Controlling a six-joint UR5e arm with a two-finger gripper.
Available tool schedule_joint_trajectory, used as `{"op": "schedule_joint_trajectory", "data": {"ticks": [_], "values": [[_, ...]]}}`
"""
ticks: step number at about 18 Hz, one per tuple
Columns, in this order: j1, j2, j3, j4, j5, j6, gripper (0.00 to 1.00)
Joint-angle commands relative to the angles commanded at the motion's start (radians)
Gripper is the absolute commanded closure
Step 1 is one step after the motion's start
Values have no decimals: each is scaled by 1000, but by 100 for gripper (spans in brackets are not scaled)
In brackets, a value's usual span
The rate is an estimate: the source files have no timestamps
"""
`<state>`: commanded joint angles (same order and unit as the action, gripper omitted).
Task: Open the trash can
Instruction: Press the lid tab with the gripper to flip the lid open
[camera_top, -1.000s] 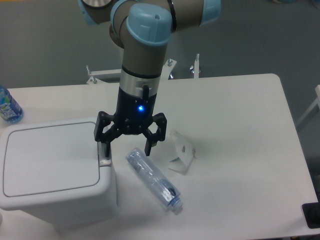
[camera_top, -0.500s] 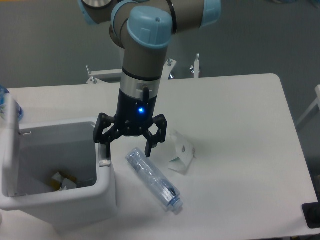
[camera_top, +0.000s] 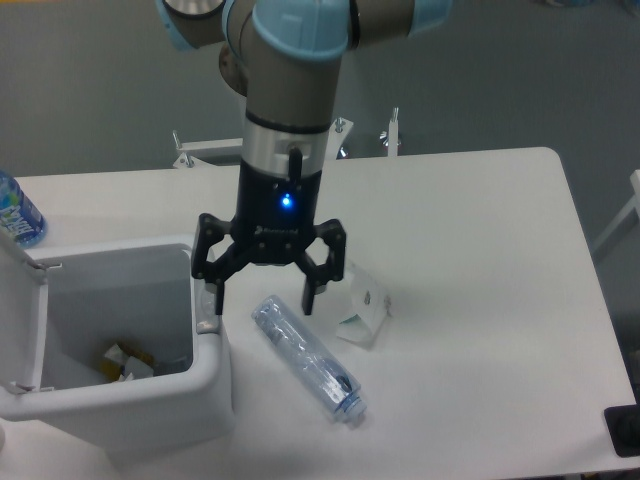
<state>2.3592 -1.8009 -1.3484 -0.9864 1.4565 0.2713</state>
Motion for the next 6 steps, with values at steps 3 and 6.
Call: {"op": "schedule_joint_trajectory", "data": {"ticks": [3,6], "values": [[8,5,-6,-18,189,156,0],[66,12,-43,-53,220,264,0]]}}
